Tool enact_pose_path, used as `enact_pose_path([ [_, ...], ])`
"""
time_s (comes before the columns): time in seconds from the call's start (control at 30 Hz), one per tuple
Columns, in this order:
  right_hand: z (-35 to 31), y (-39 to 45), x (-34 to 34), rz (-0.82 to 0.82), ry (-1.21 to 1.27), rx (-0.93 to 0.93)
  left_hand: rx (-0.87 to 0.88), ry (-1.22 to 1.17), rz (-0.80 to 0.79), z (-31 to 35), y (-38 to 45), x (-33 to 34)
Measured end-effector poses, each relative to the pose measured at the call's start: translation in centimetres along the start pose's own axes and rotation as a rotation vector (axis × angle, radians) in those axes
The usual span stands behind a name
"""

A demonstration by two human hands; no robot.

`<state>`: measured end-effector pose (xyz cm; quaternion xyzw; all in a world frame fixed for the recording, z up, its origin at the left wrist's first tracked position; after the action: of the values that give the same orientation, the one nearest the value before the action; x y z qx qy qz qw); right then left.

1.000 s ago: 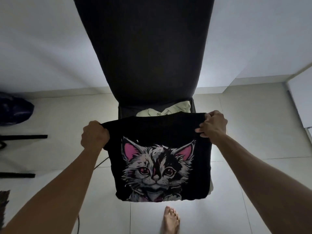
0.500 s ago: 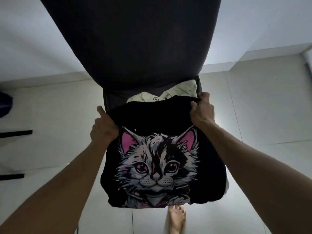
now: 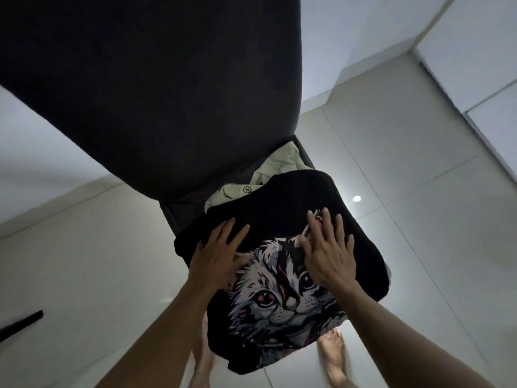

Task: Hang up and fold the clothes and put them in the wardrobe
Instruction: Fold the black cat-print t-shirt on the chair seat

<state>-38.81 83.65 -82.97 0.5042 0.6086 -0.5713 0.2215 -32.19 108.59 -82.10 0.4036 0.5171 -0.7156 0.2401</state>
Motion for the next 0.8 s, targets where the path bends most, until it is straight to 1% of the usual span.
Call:
enact_pose_path([
  [0.13, -0.5, 0.2, 0.7, -0.039, 0.026, 0.137, 0.072, -0.001, -0.021, -0.8, 0.6, -0.1],
  [0.2, -1.9, -0.2, 0.9, -0.001, 0.095, 0.229, 0.116, 0.015, -0.023, -1.2, 0.7, 0.0],
  [0.23, -3.0, -0.7, 1.0, 0.049, 0.144, 0.283, 0.139, 0.015, -0.023, -1.7, 0.8, -0.1],
  [0.3, -5.0, -2.0, 1.6, 0.205, 0.214, 0.366, 0.184, 0.019, -0.004, -2.5, 0.9, -0.2],
  [0.37, -6.6, -3.9, 2.9, 0.334, 0.225, 0.433, 0.258, 0.049, 0.081, -3.4, 0.6, -0.3],
  [0.4, -7.1, -4.9, 3.9, 0.363, 0.229, 0.459, 0.298, 0.067, 0.119, -4.0, 0.4, -0.2],
  [0.5, -8.2, -7.8, 7.5, 0.373, 0.257, 0.544, 0.421, 0.114, 0.204, -5.7, 0.2, 1.0],
  [0.57, -8.7, -9.5, 9.9, 0.389, 0.281, 0.57, 0.475, 0.167, 0.226, -6.1, 0.2, 1.5],
  [0.7, -9.2, -11.7, 13.5, 0.364, 0.344, 0.54, 0.506, 0.218, 0.233, -6.2, -0.1, 2.3],
  [0.8, -10.3, -13.8, 14.8, 0.313, 0.476, 0.551, 0.527, 0.226, 0.248, -6.4, -1.6, 2.8],
])
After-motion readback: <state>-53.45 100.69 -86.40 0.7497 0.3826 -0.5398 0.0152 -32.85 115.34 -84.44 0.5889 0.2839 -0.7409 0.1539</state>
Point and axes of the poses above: each hand's wrist, its own y-axis towards the middle knuckle, its own x-axis out of the palm, z = x × y, the point moved 2 cm from there along y, towards the middle knuckle, and after that the axes turned 5 degrees about -x, right-handed, at the moved point
